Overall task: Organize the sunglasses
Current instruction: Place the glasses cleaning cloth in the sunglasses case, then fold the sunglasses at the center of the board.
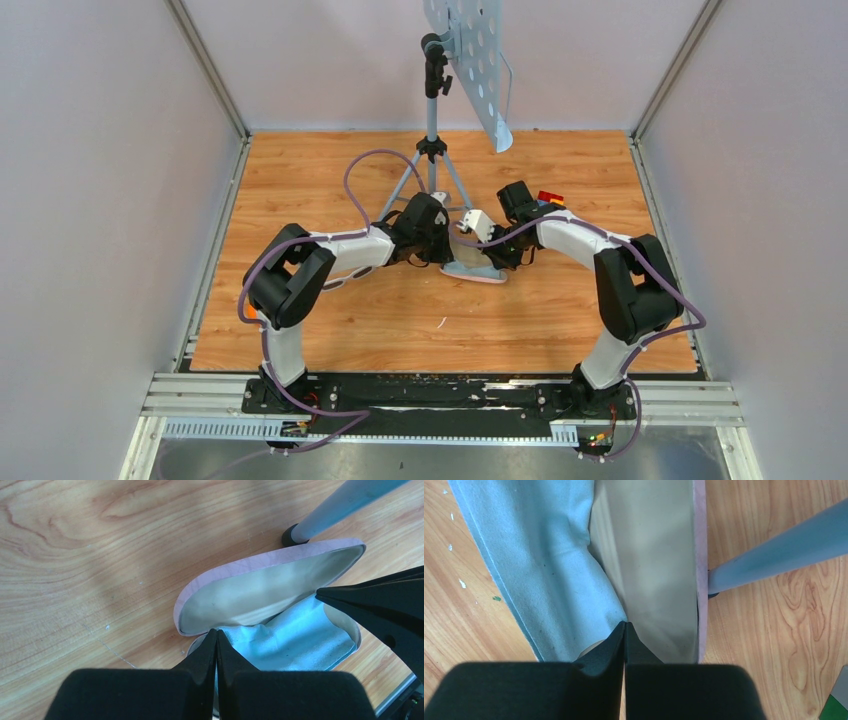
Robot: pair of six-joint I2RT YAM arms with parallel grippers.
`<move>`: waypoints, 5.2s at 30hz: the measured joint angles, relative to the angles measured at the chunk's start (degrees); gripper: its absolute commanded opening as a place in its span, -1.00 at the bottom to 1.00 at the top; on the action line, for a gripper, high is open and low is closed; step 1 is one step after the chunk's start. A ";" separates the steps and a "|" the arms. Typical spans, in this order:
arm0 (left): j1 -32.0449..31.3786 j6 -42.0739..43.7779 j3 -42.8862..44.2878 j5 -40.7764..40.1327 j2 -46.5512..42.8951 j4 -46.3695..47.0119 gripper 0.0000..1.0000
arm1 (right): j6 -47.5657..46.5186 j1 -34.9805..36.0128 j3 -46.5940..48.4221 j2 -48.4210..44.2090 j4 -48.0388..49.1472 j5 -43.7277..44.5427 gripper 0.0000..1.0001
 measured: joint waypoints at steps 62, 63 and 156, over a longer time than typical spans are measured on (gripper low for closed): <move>-0.09 -1.33 -22.21 -11.96 -32.04 -9.51 -0.09 | 7.21 3.69 8.52 4.09 -1.33 -13.00 -1.00; -0.09 -1.33 -22.60 -12.26 -32.28 -9.66 -0.09 | 7.17 4.22 8.66 4.66 -1.33 -13.11 -1.00; 12.20 27.71 -3.76 -25.94 -14.88 -46.12 -0.33 | 10.01 9.27 -6.27 -37.75 -9.40 -5.33 -0.50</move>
